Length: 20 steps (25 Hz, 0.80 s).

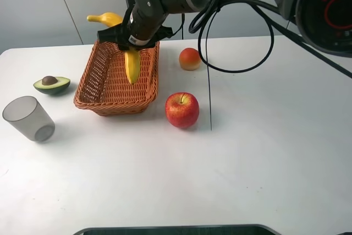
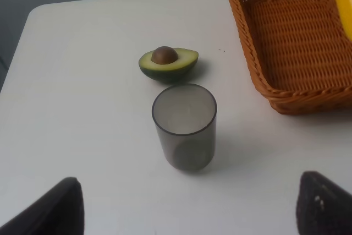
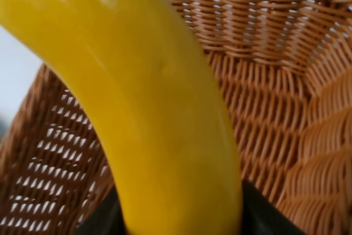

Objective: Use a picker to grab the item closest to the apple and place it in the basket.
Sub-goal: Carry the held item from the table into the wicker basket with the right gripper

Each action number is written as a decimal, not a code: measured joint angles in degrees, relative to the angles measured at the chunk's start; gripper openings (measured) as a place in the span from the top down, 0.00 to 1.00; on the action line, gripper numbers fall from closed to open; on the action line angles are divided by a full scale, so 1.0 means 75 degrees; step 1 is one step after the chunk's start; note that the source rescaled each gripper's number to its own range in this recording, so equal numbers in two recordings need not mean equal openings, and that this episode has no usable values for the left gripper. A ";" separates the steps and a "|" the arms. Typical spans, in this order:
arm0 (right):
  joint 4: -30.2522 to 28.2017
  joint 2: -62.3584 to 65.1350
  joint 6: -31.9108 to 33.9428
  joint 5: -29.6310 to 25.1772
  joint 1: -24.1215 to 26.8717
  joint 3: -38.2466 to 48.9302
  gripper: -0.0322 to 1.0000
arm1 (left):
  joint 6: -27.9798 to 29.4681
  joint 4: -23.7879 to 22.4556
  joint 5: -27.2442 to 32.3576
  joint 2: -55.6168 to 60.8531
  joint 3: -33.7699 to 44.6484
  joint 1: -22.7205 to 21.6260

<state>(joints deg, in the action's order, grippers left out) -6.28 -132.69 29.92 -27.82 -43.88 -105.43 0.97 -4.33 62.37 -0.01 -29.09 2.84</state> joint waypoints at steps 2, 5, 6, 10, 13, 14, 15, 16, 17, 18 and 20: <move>0.0090 0.0000 0.0000 -0.0074 0.0000 0.0000 0.95 | 0.0000 0.0000 0.0000 0.0000 0.0000 0.0000; 0.0144 0.0000 0.0000 -0.0143 -0.0004 0.0000 0.82 | 0.0000 0.0000 0.0000 0.0000 0.0000 0.0000; 0.0144 0.0000 0.0000 -0.0143 -0.0004 0.0000 0.74 | 0.0000 0.0000 0.0000 0.0000 0.0000 0.0000; 0.0144 0.0036 0.0000 -0.0143 -0.0004 0.0000 0.41 | 0.0000 0.0000 0.0000 0.0000 0.0000 0.0000; 0.0144 0.0199 0.0000 -0.0196 -0.0004 0.0000 0.32 | 0.0000 0.0000 0.0000 0.0000 0.0000 0.0000; 0.0144 0.0288 -0.0015 -0.0267 -0.0004 0.0000 0.31 | 0.0000 0.0000 0.0000 0.0000 0.0000 0.0000; 0.0130 0.0371 -0.0031 -0.0363 -0.0004 0.0000 0.31 | 0.0000 0.0000 0.0000 0.0000 0.0000 0.0000; 0.0130 0.0451 -0.0065 -0.0533 -0.0004 0.0000 0.31 | 0.0000 0.0000 0.0000 0.0000 0.0000 0.0000; 0.0130 0.0539 -0.0109 -0.0732 -0.0004 0.0000 0.31 | 0.0000 0.0000 0.0000 0.0000 0.0000 0.0000; 0.0130 0.0630 -0.0165 -0.0939 -0.0004 0.0000 0.31 | 0.0000 0.0000 0.0000 0.0000 0.0000 0.0000; 0.0130 0.0795 -0.0322 -0.1347 0.0081 0.0049 0.31 | 0.0000 0.0000 0.0000 0.0000 0.0000 0.0000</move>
<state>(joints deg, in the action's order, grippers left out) -5.31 -126.73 27.50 -37.92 -43.27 -105.06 0.97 -4.33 62.37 -0.01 -29.09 2.84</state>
